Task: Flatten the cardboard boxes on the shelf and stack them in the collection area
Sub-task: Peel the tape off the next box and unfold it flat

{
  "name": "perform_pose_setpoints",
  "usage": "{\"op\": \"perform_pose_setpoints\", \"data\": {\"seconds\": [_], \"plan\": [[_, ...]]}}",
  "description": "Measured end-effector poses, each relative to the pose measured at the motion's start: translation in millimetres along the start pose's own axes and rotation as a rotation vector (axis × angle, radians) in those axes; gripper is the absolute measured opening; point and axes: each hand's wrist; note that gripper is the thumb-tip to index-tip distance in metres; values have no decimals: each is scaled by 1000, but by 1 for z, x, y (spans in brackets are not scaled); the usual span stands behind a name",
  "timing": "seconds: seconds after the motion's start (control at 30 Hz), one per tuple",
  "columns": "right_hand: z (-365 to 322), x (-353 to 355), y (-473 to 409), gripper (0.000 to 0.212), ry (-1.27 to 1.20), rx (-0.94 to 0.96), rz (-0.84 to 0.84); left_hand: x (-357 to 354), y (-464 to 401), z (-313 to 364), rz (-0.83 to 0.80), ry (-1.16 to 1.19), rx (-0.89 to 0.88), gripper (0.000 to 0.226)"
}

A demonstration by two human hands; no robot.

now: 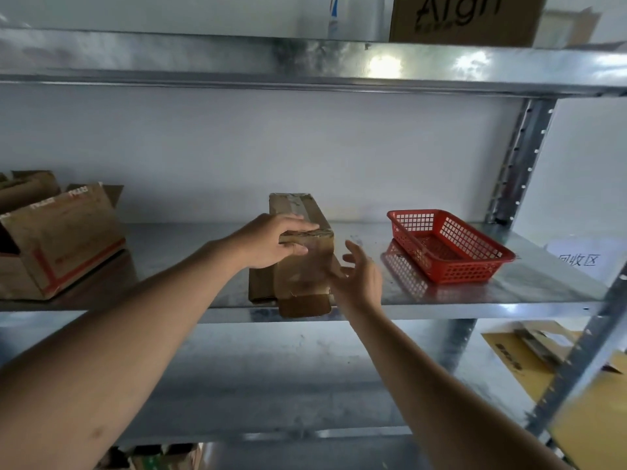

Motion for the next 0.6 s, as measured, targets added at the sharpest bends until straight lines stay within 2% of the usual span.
{"op": "perform_pose_setpoints", "data": {"seconds": [0.07, 0.13, 0.27, 0.37, 0.5, 0.6], "plan": [[-8, 10, -1, 58, -98, 107, 6, 5, 3, 0, -23, 19, -1, 59], [-11, 17, -3, 50, -98, 228, 6, 11, 9, -2, -43, 43, -25, 59], [-12, 25, -8, 46, -77, 336, -8, 21, 15, -3, -52, 28, -30, 61], [-9, 29, -13, 44, -152, 303, -58, 22, 16, -3, -58, 32, -29, 60], [-5, 30, -12, 28, -372, 170, -119, 20, 19, -6, -61, 67, -17, 59], [-5, 27, -8, 20, -424, 135, -94, 20, 21, -6, -65, 86, -12, 57]]}}
Point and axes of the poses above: each hand's wrist, its own y-axis away from the middle knuckle, its own x-axis out of the back of the hand, z = x × y, and after that the axes turned 13 degrees about y, right-handed
